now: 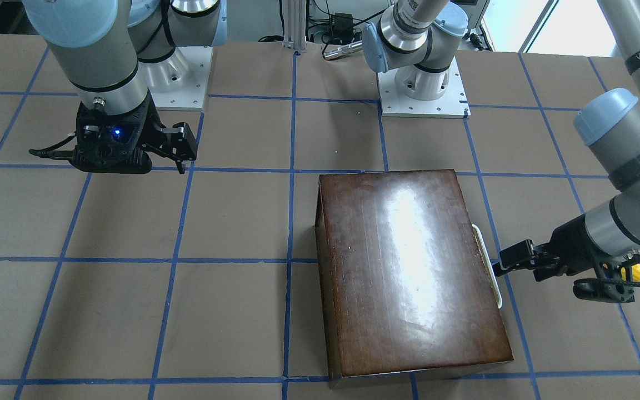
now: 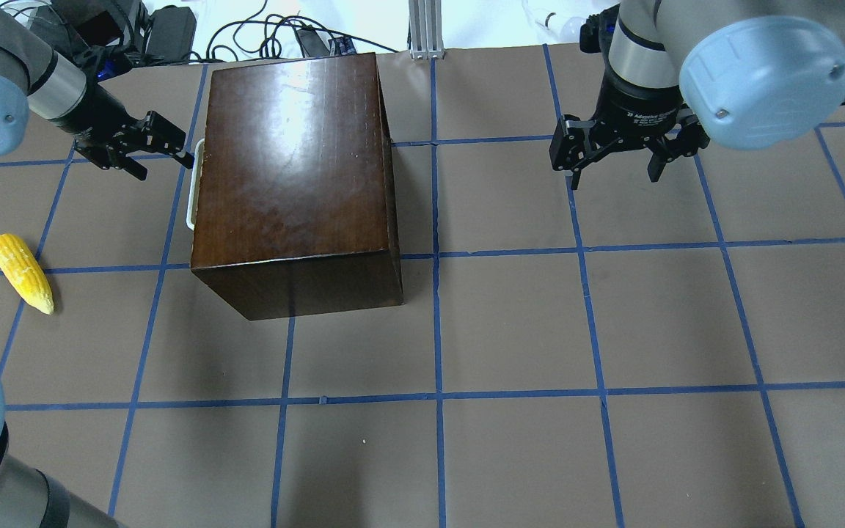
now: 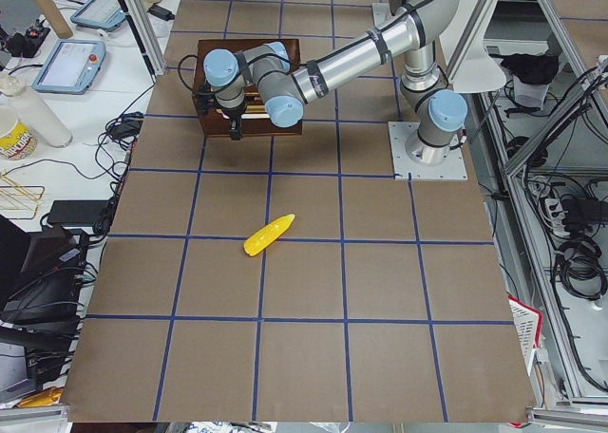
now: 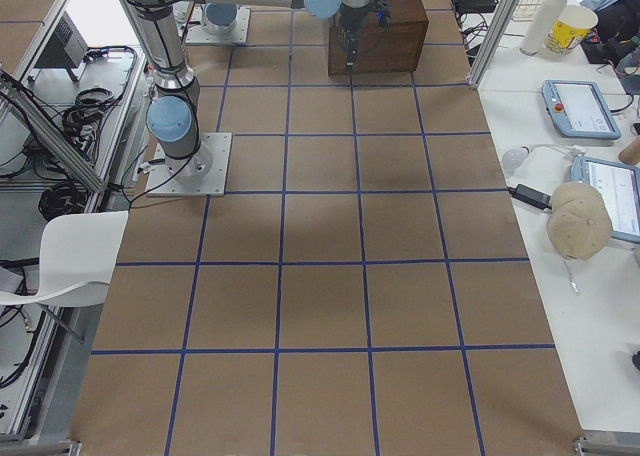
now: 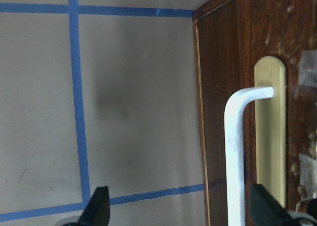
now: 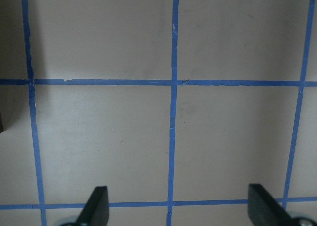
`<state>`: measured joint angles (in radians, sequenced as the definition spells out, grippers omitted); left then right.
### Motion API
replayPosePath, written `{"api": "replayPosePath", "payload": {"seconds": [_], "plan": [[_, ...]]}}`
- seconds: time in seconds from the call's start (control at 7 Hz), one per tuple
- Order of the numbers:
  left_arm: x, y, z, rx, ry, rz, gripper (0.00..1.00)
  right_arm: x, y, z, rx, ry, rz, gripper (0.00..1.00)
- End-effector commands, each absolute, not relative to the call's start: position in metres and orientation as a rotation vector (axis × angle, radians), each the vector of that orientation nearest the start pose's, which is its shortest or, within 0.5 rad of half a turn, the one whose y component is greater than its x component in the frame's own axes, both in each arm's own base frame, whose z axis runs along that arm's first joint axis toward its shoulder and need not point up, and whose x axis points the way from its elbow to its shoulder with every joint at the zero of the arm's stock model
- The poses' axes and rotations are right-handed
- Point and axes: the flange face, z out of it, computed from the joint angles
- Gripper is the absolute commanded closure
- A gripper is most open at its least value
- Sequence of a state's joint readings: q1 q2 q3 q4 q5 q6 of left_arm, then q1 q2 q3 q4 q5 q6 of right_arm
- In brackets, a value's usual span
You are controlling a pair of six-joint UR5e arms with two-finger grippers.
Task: Open drawer and put corn inside
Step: 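Close the left gripper on the white drawer handle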
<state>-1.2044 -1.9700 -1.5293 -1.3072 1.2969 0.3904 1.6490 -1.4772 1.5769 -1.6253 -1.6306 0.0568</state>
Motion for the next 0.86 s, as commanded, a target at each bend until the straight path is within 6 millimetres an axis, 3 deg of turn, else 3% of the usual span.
{"api": "replayPosePath", "payload": {"seconds": [0.0,0.71], "plan": [[0.073,-0.640,0.303,0.012,3.446,-0.005,0.00,0.168,-0.513,0.443,-0.037,3.203,0.067,0.00],[0.070,-0.632,0.282,0.004,3.462,0.066,0.00,0.168,-0.513,0.443,-0.037,3.203,0.067,0.00]]}}
